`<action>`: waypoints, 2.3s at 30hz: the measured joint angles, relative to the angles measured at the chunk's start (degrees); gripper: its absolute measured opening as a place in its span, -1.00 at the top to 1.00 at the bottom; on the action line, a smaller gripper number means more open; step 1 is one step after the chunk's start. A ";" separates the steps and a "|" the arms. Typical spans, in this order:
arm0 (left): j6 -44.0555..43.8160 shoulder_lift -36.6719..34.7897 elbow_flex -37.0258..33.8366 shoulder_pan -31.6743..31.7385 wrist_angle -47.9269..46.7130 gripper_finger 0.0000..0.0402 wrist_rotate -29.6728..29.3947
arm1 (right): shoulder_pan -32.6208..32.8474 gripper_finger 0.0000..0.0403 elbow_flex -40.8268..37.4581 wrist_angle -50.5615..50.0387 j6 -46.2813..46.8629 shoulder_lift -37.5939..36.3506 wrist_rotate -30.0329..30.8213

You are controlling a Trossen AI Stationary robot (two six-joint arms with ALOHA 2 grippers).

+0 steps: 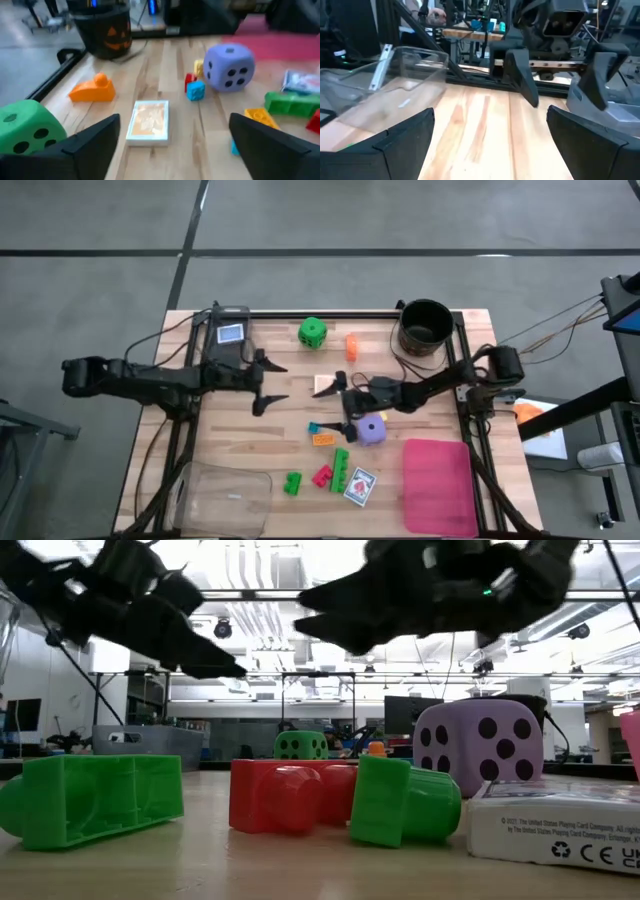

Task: Pick & Place Toys
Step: Put the orange deck of cards into the black bin

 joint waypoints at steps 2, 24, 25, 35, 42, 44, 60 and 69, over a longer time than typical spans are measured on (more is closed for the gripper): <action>1.23 2.52 4.41 -0.49 -5.68 -0.96 -1.95 | 1.01 -0.91 -2.00 0.01 -0.03 -2.27 1.47; 16.77 50.10 55.23 -0.51 -46.82 -0.99 -10.68 | 16.51 -0.91 -23.03 3.48 -4.62 -25.11 27.35; 17.23 51.43 57.04 -0.27 -48.57 -0.99 -10.88 | 16.57 -0.91 -22.98 3.93 -4.49 -24.72 27.61; 18.08 58.08 65.08 2.78 -54.14 -0.99 -7.40 | 16.61 -0.91 -22.92 4.13 -4.31 -22.75 27.98; 17.14 58.13 65.09 3.57 -55.79 -0.99 -4.04 | 16.55 -0.91 -22.92 4.14 -4.35 -23.02 27.97; 16.68 58.15 65.07 3.61 -56.44 -0.99 -1.85 | 16.55 -0.91 -22.92 4.15 -4.35 -23.00 27.98; 10.35 56.70 64.98 3.83 -59.96 -0.99 2.25 | 16.52 -0.91 -22.88 4.11 -4.31 -23.00 27.96; 8.57 55.06 65.00 2.72 -59.84 -0.99 6.58 | 16.52 -0.91 -22.88 4.11 -4.31 -23.00 27.96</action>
